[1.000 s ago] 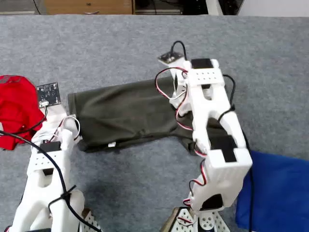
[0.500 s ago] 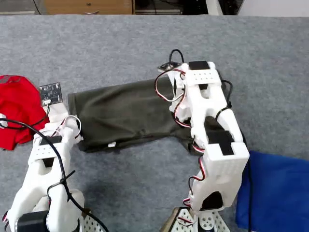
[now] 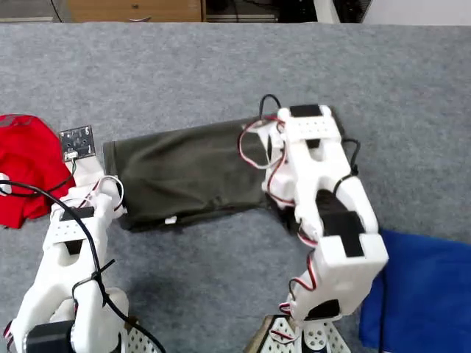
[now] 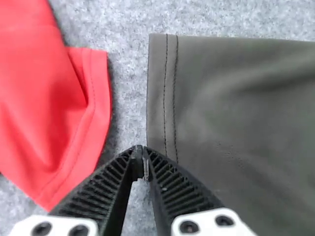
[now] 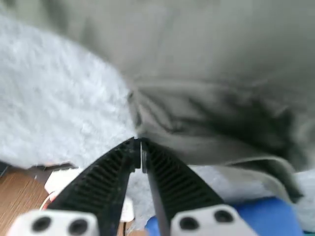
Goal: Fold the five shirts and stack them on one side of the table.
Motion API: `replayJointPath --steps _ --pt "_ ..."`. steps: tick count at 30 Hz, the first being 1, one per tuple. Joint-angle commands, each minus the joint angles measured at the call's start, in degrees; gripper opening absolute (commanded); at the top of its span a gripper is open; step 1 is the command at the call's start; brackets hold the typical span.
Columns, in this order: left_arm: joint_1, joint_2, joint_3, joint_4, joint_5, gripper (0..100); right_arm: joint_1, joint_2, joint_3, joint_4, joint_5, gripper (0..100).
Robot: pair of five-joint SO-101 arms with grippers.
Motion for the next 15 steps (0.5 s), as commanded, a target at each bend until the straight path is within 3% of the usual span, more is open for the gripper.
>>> replayJointPath --steps 1,5,9,15 --pt "-0.6 0.0 -2.7 -0.8 0.5 2 -0.5 -7.2 7.6 -2.7 -0.3 1.9" --pt "-0.5 0.0 -2.7 -0.8 0.5 2 -0.3 -13.5 10.5 -2.9 -0.3 1.9" --pt "-0.4 0.0 -2.7 -0.8 0.5 2 1.3 -17.8 2.0 -0.9 -0.4 1.9" --pt "-0.4 0.0 -2.7 -0.8 0.5 2 2.2 -7.8 -13.8 -1.0 -0.4 1.9"
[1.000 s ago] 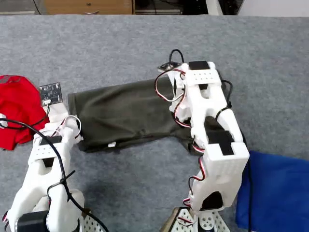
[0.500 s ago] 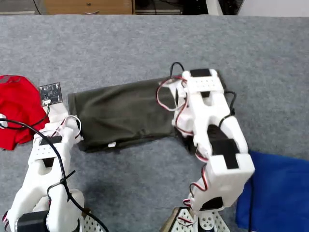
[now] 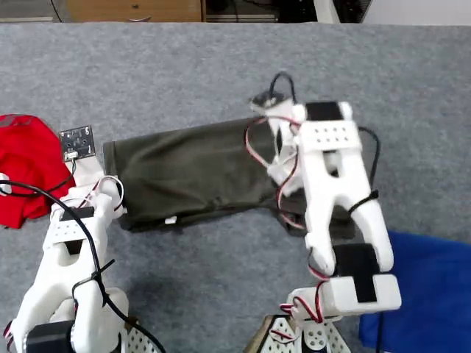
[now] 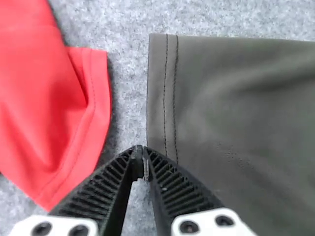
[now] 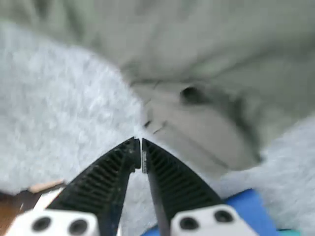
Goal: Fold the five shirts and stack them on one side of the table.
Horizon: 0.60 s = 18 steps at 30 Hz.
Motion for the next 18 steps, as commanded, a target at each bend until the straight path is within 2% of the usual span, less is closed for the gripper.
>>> replayJointPath --steps 1,9,18 --pt "-0.4 0.0 -2.7 -0.8 0.5 2 1.0 7.3 -9.6 0.0 -0.3 1.9" --pt "-0.4 0.0 -2.7 -0.8 0.5 2 2.0 30.1 -24.8 1.8 -0.4 1.9" --pt "-0.4 0.0 -2.7 -0.8 0.5 2 3.8 29.7 -23.1 9.1 2.1 1.9"
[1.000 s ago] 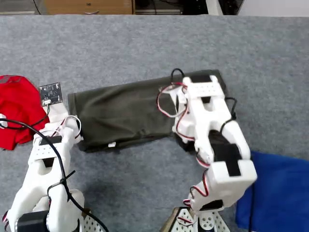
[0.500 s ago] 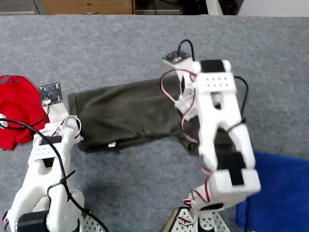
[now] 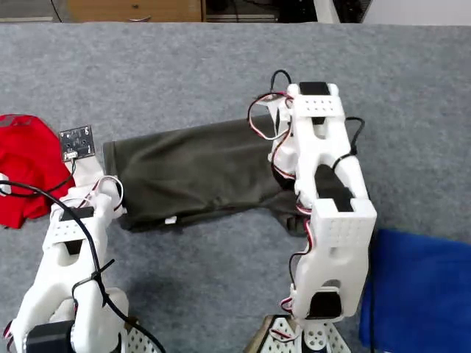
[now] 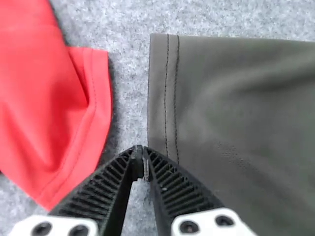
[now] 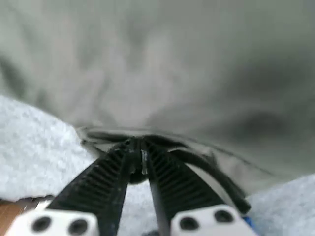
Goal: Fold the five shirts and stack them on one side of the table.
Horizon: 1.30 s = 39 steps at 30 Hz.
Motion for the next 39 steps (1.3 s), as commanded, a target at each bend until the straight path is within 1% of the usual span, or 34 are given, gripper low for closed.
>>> replayJointPath --steps 1,4,7,10,13,17,20,22,25,28,33,35,37,39 --pt "-0.3 0.0 -2.7 -0.8 0.5 2 0.9 -3.3 2.1 2.5 1.5 1.9" --pt "-0.3 0.0 -2.7 -0.9 0.5 2 0.6 -7.9 9.8 1.4 1.8 1.9" --pt "-0.3 0.0 -2.7 -1.0 0.5 2 0.7 -12.7 19.1 -2.8 1.9 1.9" --pt "-0.3 0.0 -2.7 -1.0 0.5 2 0.8 -16.5 28.7 -8.2 3.6 1.9" --pt "-0.3 0.0 -2.7 -1.0 0.5 2 0.8 -19.5 34.4 -10.3 3.8 1.9" --pt "-0.3 0.0 -2.7 -1.0 0.5 2 0.8 -27.3 33.2 -6.9 3.8 1.9" --pt "-0.3 0.0 -2.7 -1.1 0.5 2 1.0 -32.7 26.9 -4.1 3.8 1.9" --pt "-0.3 0.0 -2.7 -1.1 0.5 2 1.5 -33.1 21.6 -2.7 3.8 1.9" --pt "-0.3 0.0 -2.7 -1.0 0.5 2 2.6 -28.8 16.1 -2.7 3.8 1.9" --pt "-0.3 0.0 -2.7 -0.9 0.5 2 3.0 -20.2 12.5 -3.1 3.8 1.9" --pt "-0.2 0.0 -3.3 -0.3 0.7 2 3.1 -7.9 10.4 -5.5 3.7 1.9" --pt "-0.2 -0.1 -5.9 3.5 0.7 2 3.3 -4.9 10.7 -7.7 3.7 1.9" --pt "-0.2 -0.1 -10.1 9.4 1.1 2 4.4 -2.3 10.2 -10.1 3.7 1.9" --pt "-0.2 0.0 -14.7 14.2 3.5 2 6.0 0.3 9.1 -12.0 3.8 1.9"
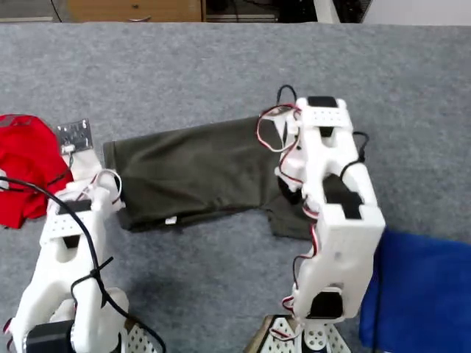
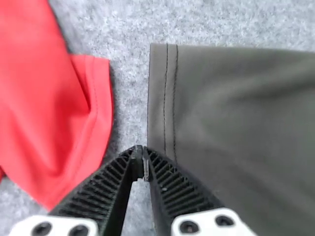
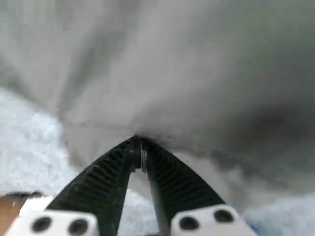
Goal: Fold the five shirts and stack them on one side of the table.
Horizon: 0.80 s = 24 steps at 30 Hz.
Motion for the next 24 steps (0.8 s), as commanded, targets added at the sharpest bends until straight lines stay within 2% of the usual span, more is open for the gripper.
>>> replayJointPath --steps 1,4,8,13,20,24 --pt "-0.2 -0.1 -9.8 7.5 3.3 2 3.5 3.4 -4.4 -2.5 0.4 1.9" --pt "0.4 0.5 -14.3 8.4 4.7 2 5.3 4.2 -8.5 1.6 1.1 1.9" --pt "4.0 3.8 -17.8 7.9 4.7 2 6.5 -0.9 -18.7 13.0 1.5 1.9" --pt "5.1 16.1 -22.8 4.5 4.7 2 8.3 -3.6 -27.7 12.1 0.8 1.9" --pt "4.7 35.7 -32.6 4.8 4.2 2 7.9 13.8 -37.3 5.5 0.4 1.9" --pt "3.9 36.2 -33.8 5.5 4.1 2 11.1 25.1 -46.5 7.5 0.6 1.9"
